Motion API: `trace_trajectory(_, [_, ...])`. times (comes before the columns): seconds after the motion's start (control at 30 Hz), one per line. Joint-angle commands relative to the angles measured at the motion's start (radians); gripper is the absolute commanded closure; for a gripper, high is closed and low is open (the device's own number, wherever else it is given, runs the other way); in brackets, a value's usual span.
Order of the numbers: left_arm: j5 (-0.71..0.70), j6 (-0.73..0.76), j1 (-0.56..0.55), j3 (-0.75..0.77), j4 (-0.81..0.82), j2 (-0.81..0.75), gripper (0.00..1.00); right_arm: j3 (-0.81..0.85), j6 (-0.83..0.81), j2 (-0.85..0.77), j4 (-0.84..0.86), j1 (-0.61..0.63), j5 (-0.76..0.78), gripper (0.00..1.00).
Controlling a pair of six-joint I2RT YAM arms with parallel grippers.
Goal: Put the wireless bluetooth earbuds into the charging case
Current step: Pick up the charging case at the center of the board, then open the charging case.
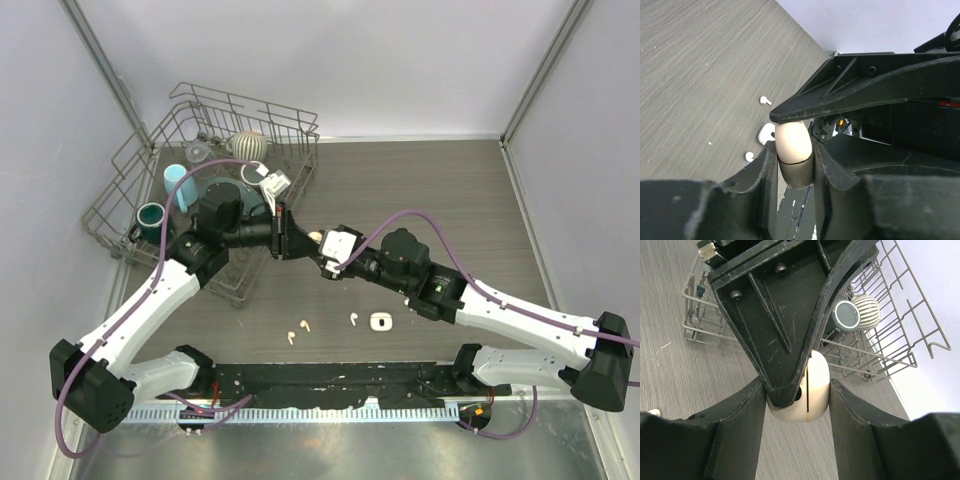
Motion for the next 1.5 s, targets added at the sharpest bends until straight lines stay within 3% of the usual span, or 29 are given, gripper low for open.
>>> trace_trajectory(0.0, [-0.007,0.03,-0.007,0.035,0.027,0.008,0.9,-0.018,0.01,-0.023,0.136,0.008,-0.018,0.99])
trace_trajectory(0.03, [-0.019,0.053,-0.005,0.041,0.012,0.007,1.0,-0.021,0.018,-0.026,0.146,0.008,-0.014,0.98])
trace_trajectory(0.1, [-0.072,0.071,-0.005,0.046,-0.022,-0.005,1.0,-0.035,0.042,-0.034,0.175,0.008,0.02,0.86])
trace_trajectory(0.17, [-0.111,0.111,-0.005,0.043,-0.036,-0.022,1.0,-0.033,0.112,-0.044,0.186,0.008,0.07,0.64])
trace_trajectory(0.2, [-0.164,0.129,-0.007,0.034,-0.046,-0.045,1.0,-0.026,0.146,-0.05,0.181,0.008,0.109,0.45])
trace_trajectory(0.3, [-0.286,0.198,-0.005,0.009,-0.062,-0.105,1.0,0.016,0.365,-0.066,0.14,0.005,0.278,0.27])
trace_trajectory(0.43, [-0.37,0.245,-0.004,-0.069,0.045,-0.209,1.0,0.185,0.533,-0.021,-0.184,-0.022,0.31,0.23])
trace_trajectory(0.57, [-0.436,0.255,-0.004,-0.182,0.251,-0.311,1.0,0.177,0.741,-0.04,-0.192,-0.06,0.266,0.22])
trace_trajectory(0.6, [-0.432,0.281,-0.004,-0.196,0.271,-0.323,1.0,0.18,0.856,-0.041,-0.198,-0.084,0.246,0.22])
trace_trajectory(0.73, [-0.409,0.311,-0.004,-0.242,0.355,-0.349,1.0,0.194,1.192,-0.028,-0.215,-0.218,0.008,0.22])
trace_trajectory(0.8, [-0.399,0.308,-0.004,-0.274,0.424,-0.351,1.0,0.176,1.292,-0.029,-0.175,-0.259,-0.07,0.22])
trace_trajectory(0.93, [-0.349,0.318,-0.004,-0.296,0.497,-0.325,1.0,0.074,1.589,-0.028,0.096,-0.265,-0.162,0.22])
trace_trajectory(1.07, [-0.318,0.295,-0.005,-0.395,0.717,-0.334,1.0,-0.022,1.784,0.031,0.271,-0.265,-0.199,0.22])
trace_trajectory(1.23, [-0.317,0.304,-0.007,-0.42,0.747,-0.36,1.0,-0.09,1.901,0.075,0.458,-0.265,-0.201,0.22])
trace_trajectory(1.47, [-0.312,0.298,-0.007,-0.44,0.776,-0.361,1.0,-0.096,1.983,0.14,0.543,-0.264,-0.224,0.23])
